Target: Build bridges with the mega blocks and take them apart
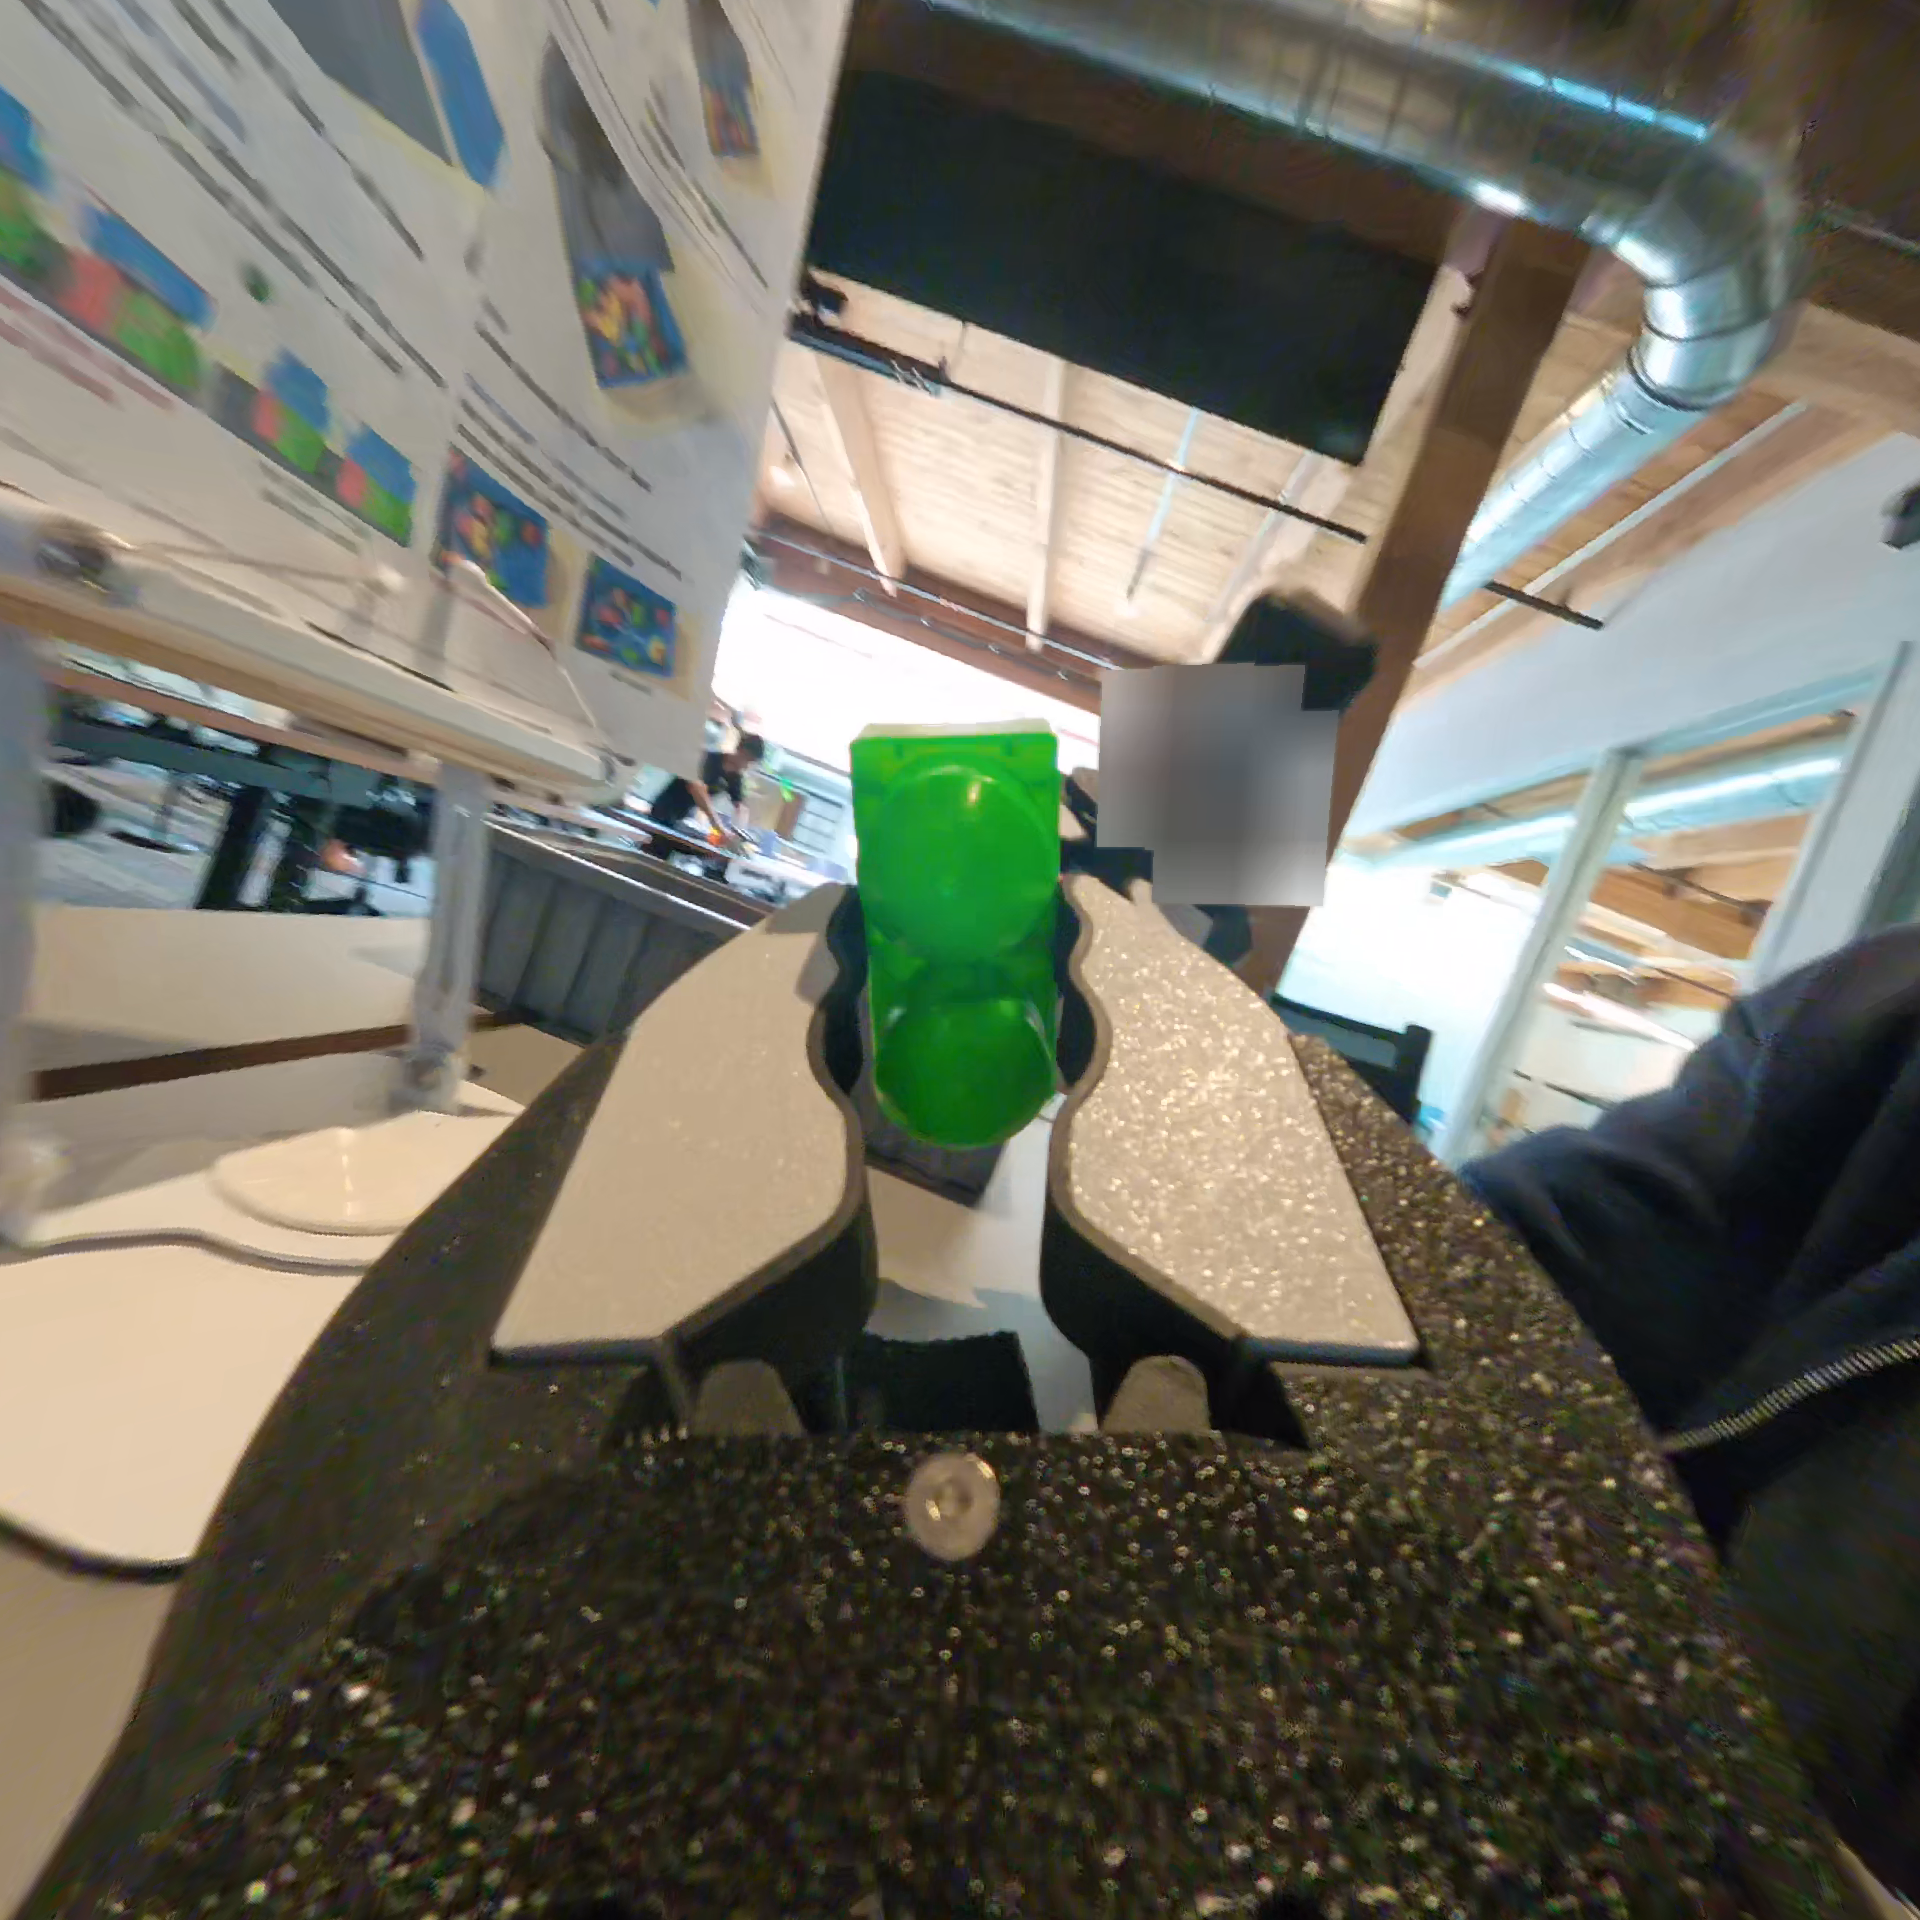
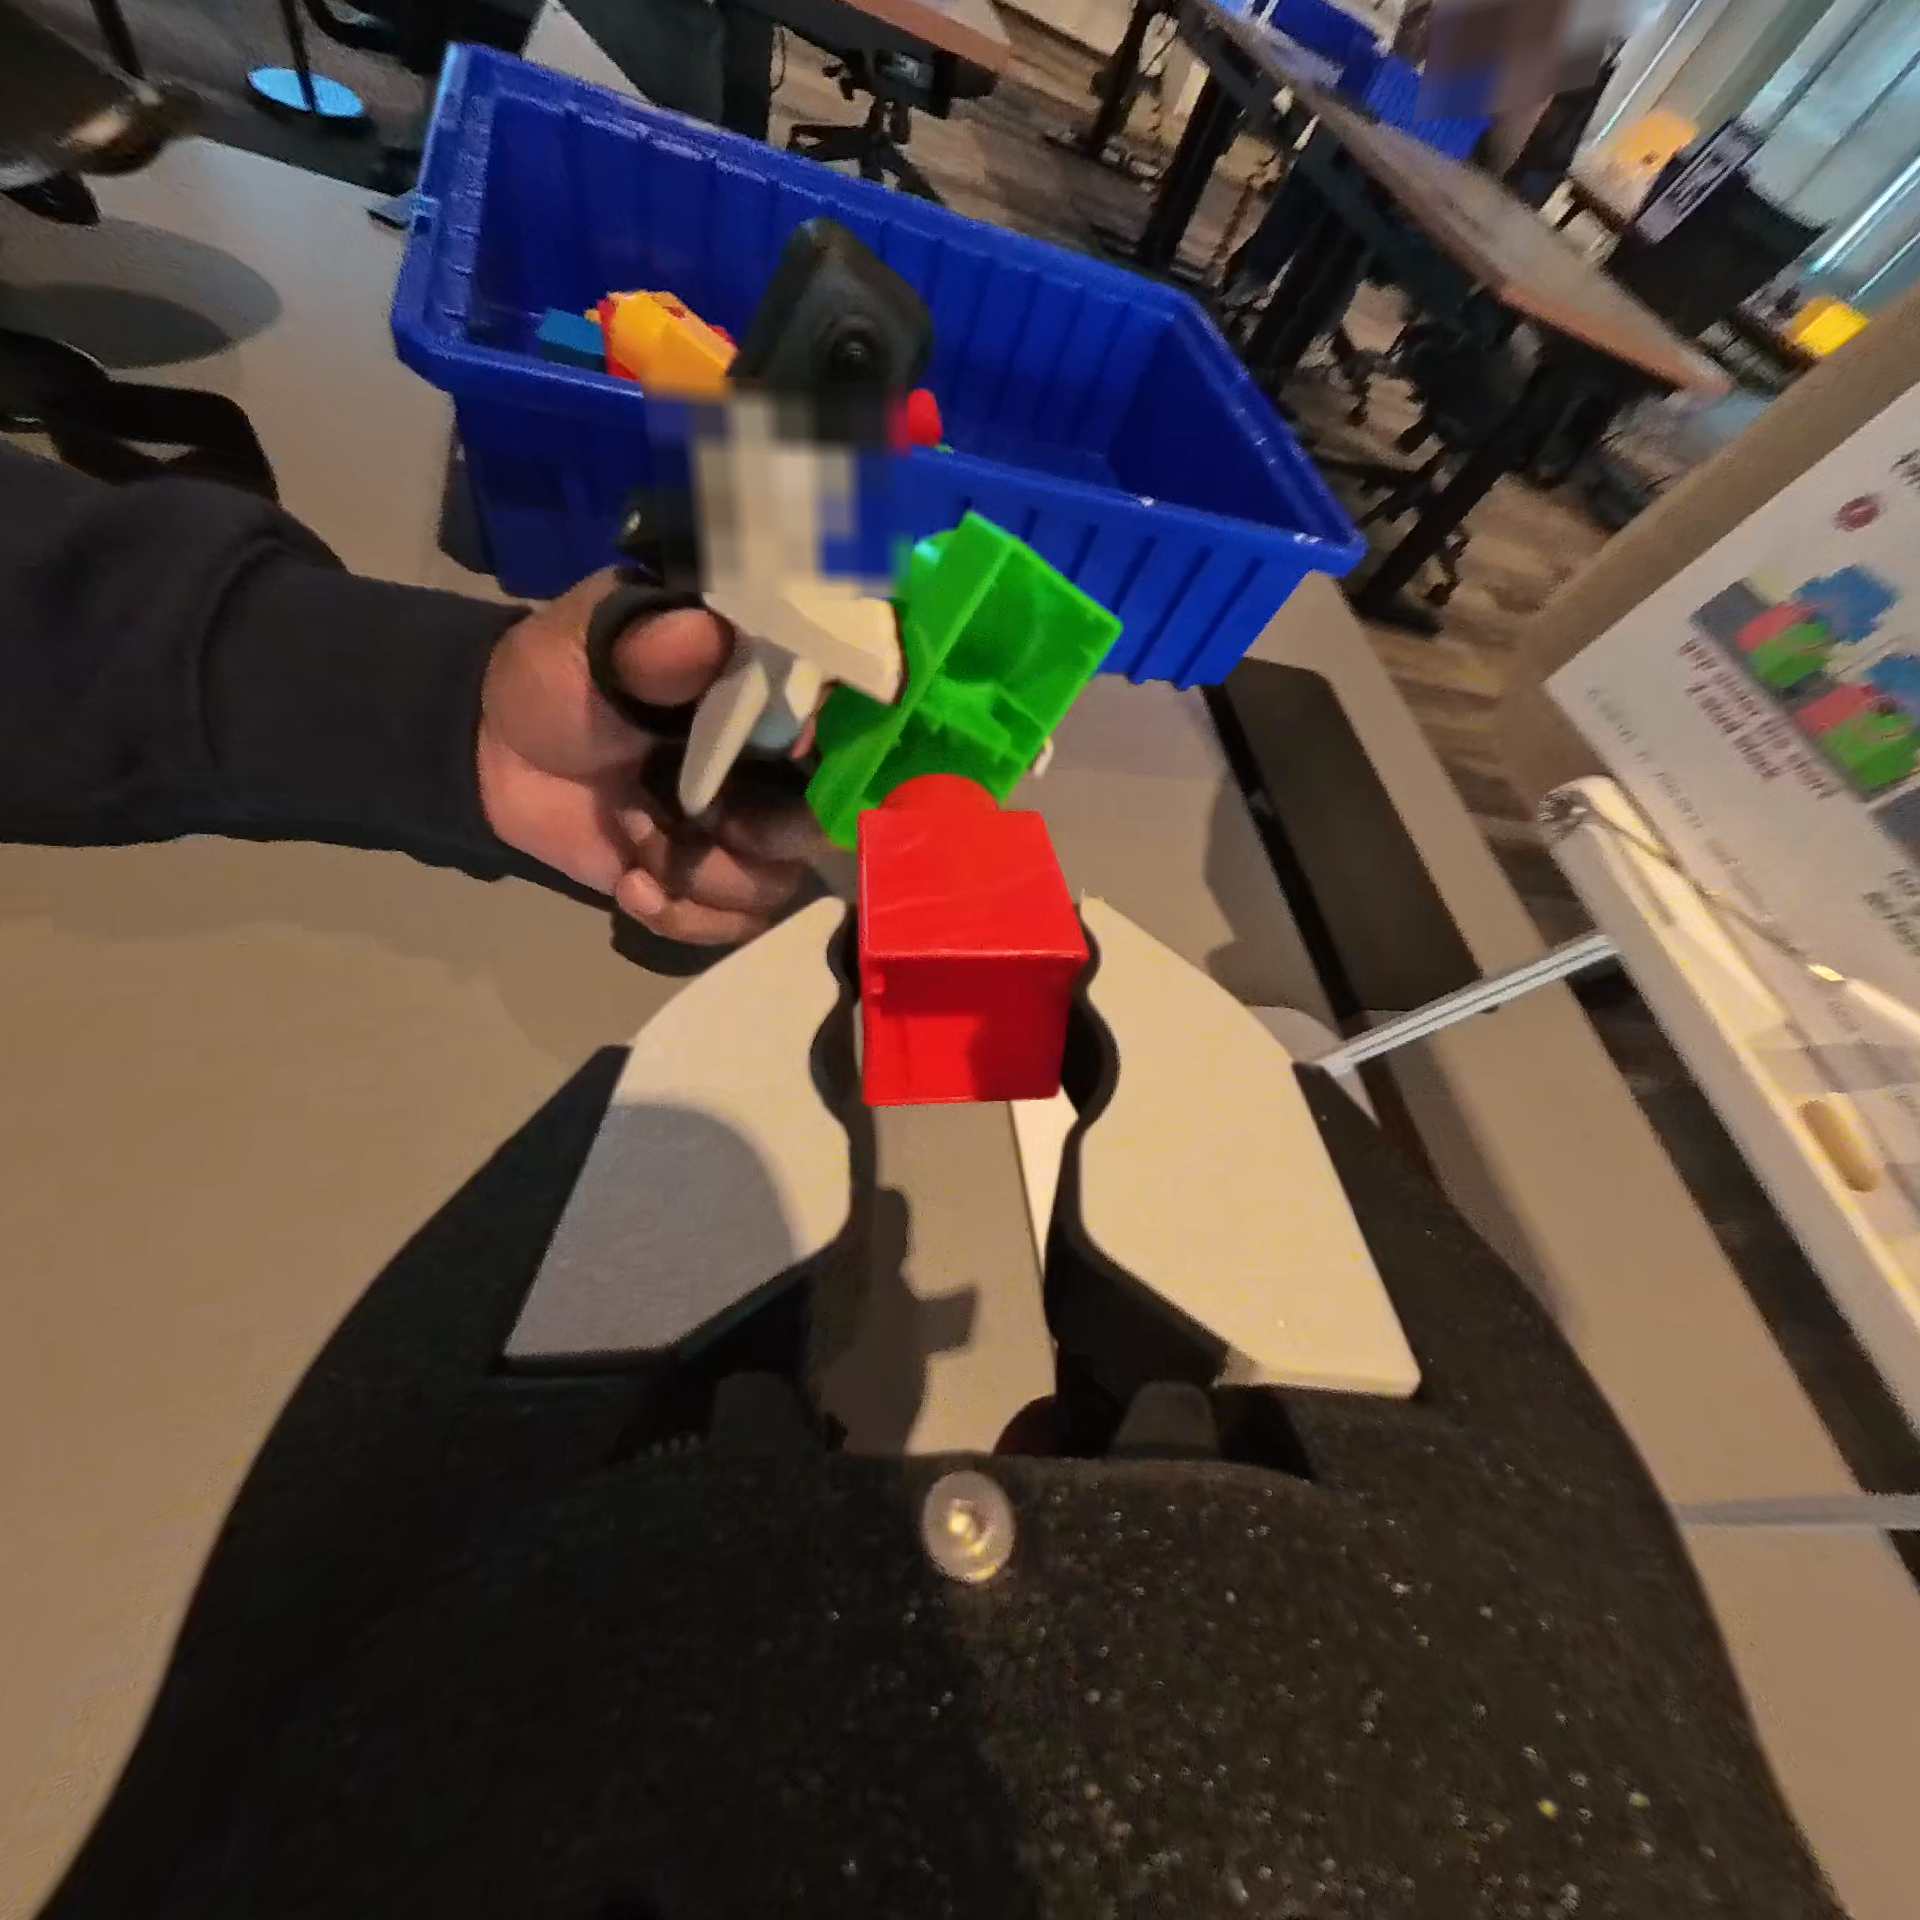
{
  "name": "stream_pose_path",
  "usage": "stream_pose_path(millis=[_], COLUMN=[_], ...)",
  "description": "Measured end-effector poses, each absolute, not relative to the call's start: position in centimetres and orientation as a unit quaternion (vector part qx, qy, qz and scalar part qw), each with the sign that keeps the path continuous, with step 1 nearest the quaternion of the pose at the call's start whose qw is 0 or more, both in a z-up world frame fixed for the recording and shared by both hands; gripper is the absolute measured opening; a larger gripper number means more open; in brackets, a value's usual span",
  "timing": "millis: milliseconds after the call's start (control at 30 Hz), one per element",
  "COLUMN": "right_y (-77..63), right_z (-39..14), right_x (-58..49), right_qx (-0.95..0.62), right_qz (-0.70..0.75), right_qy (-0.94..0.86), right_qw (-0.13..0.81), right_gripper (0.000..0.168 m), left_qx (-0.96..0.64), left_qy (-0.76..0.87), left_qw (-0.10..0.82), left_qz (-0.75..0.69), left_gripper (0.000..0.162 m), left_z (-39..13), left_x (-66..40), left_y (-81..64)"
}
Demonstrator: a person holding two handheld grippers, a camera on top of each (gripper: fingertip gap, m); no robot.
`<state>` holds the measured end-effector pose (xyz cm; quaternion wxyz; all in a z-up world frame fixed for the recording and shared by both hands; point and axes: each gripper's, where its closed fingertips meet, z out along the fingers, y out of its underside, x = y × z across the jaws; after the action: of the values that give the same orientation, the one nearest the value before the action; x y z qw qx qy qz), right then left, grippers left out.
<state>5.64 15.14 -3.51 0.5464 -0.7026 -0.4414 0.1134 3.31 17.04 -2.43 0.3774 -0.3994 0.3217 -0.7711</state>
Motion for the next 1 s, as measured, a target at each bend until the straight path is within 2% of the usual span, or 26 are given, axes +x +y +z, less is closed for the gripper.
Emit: stream_pose_path(millis=[233,333,467,567,667,833,867,1000], right_y=[15.2,15.1,15.0,15.0,15.0,15.0,15.1,15.2], right_z=[-2.6,-3.0,-3.5,-3.6,-4.0,-4.5,-4.7,-5.4], right_x=[6.2,5.4,4.5,4.0,3.7,3.4,3.3,2.9], right_qx=[-0.694,-0.694,-0.694,-0.693,-0.695,-0.698,-0.699,-0.702], right_qz=[0.129,0.128,0.129,0.135,0.138,0.133,0.134,0.138], right_qy=[-0.424,-0.434,-0.445,-0.446,-0.446,-0.448,-0.448,-0.449], right_qw=[0.567,0.560,0.551,0.550,0.547,0.542,0.541,0.535], right_gripper=[0.036,0.037,0.037,0.037,0.037,0.037,0.037,0.037], left_qx=[-0.507,-0.607,-0.740,-0.815,-0.853,-0.863,-0.862,-0.856], left_qy=[0.364,0.371,0.359,0.351,0.344,0.329,0.321,0.301], left_qw=[0.535,0.583,0.517,0.420,0.364,0.364,0.372,0.401], left_qz=[-0.570,-0.393,-0.238,-0.192,-0.146,-0.120,-0.125,-0.127], left_gripper=[0.034,0.034,0.034,0.034,0.034,0.035,0.038,0.068], left_z=[1.6,3.1,0.5,-3.5,-7.3,-9.2,-9.1,-8.2], left_x=[0.0,-5.2,-13.3,-17.2,-19.0,-19.3,-19.1,-18.7], left_y=[20.9,24.1,28.9,31.5,33.3,34.8,35.0,35.8])
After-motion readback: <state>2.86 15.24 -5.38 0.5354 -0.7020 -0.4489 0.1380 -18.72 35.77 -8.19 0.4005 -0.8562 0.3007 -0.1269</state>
